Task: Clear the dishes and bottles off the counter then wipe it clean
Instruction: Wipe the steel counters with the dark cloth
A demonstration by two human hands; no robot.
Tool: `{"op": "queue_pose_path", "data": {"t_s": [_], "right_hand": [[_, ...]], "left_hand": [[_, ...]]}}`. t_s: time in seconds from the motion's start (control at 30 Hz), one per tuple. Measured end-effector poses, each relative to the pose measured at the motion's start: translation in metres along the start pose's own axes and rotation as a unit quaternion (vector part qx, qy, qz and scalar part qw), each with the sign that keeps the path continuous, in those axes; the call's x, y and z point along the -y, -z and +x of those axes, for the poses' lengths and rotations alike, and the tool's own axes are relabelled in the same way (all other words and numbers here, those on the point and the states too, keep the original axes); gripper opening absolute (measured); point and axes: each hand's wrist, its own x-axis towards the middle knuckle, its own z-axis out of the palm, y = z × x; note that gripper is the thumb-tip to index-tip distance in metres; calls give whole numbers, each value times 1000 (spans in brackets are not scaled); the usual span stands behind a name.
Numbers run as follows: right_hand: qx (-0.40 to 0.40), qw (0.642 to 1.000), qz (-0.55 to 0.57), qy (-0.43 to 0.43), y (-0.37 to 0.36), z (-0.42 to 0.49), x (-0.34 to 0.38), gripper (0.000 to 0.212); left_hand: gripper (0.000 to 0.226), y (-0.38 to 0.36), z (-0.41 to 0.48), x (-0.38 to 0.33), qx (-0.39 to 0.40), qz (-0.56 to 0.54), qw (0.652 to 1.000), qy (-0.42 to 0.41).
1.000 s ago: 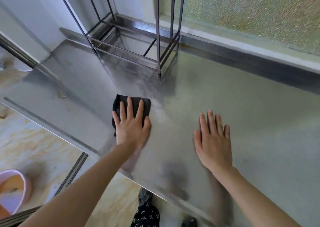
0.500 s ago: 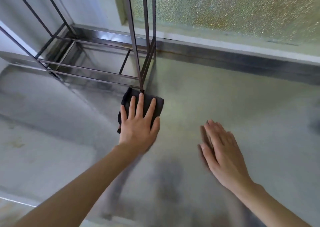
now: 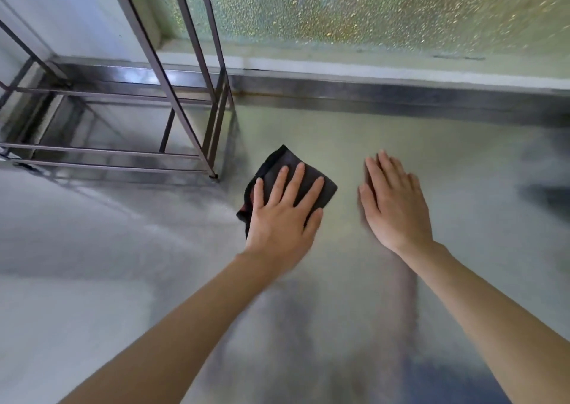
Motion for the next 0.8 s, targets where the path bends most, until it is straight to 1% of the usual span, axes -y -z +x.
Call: {"op": "queue_pose_path", "data": {"t_s": [0.03,0.13,0.2,0.27,0.33,0.43,0.53,0.57,0.63,0.7,0.77,0.8], "right_hand": [[5,1000,4,0,1,0,0,64],[8,1000,0,5,2,1,-1,64],[11,1000,-5,5,0,1,-1,61],[2,1000,-3,0,-2,1,0,59],[2,1000,-2,-7,-3,1,-1,58],[4,1000,-1,-5,-4,1,-1,59],[5,1000,2,-8,-4,0,-2,59],[8,1000,0,-7,-4,0,-2,58],[12,1000,-6,-3,-5,0,-3,57],[13,1000,-10,-4,-6,1,-4,56],[12,1000,-13,-4,-6,0,-5,55],[13,1000,-14,-2,-7,0,-5,56]], "left_hand": [[51,0,-7,-7,-3,6,1000,-25],[48,-2,-50,-18,9,25,988,-152],[46,-4,-56,-10,11,23,984,-178],[45,-1,-34,4,6,22,989,-146],[47,4,2,16,4,28,996,-86],[50,14,51,32,26,13,1000,-1],[49,13,60,21,37,0,998,48],[49,11,50,13,30,5,999,38],[49,5,21,-4,7,22,1000,-14],[49,-1,-3,-10,6,31,997,-64],[48,0,0,-3,11,37,996,-82],[48,1,9,4,10,42,996,-76]]}}
